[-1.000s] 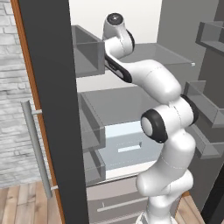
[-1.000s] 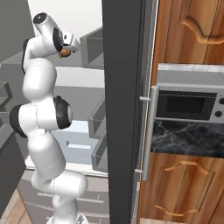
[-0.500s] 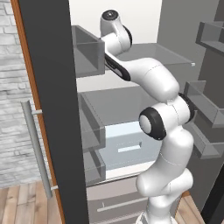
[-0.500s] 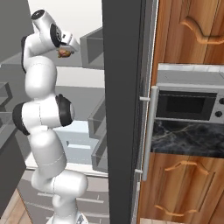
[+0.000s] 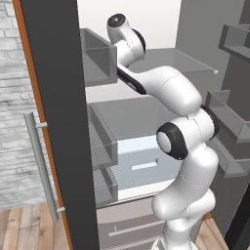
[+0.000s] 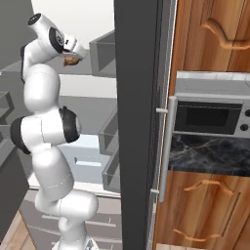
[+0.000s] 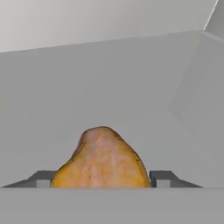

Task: Take the cheese, chicken drumstick, and sweet potato from the fridge and place them on the plate on the dining counter to create an appetizer plate.

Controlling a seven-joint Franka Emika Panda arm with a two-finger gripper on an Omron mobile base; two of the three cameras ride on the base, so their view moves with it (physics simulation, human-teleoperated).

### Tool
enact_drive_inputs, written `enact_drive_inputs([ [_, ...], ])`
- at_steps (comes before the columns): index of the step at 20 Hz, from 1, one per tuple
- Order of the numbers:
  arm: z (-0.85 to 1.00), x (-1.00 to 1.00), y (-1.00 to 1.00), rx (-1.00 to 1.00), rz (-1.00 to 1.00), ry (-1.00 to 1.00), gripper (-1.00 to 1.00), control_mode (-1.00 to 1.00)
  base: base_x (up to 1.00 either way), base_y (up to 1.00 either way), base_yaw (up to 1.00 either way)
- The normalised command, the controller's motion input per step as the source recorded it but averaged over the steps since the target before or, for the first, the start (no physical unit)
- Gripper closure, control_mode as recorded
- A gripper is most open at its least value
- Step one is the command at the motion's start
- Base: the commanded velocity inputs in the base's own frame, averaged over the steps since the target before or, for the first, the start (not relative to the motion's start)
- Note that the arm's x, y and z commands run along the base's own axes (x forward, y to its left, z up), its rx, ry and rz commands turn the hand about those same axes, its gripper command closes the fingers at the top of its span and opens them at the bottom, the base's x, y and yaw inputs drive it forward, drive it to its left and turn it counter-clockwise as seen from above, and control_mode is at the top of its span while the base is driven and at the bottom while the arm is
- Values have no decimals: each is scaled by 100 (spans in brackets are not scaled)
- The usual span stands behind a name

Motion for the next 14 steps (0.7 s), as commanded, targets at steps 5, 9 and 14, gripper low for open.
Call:
enact_drive_inputs([
  [5,-22,-56,-49,0,0,-14,100,-100,0,0,0],
  [9,0,-97,-29,0,0,-1,100,-100,0,0,0],
  [14,1,-100,-13,0,6,0,100,-100,0,0,0],
])
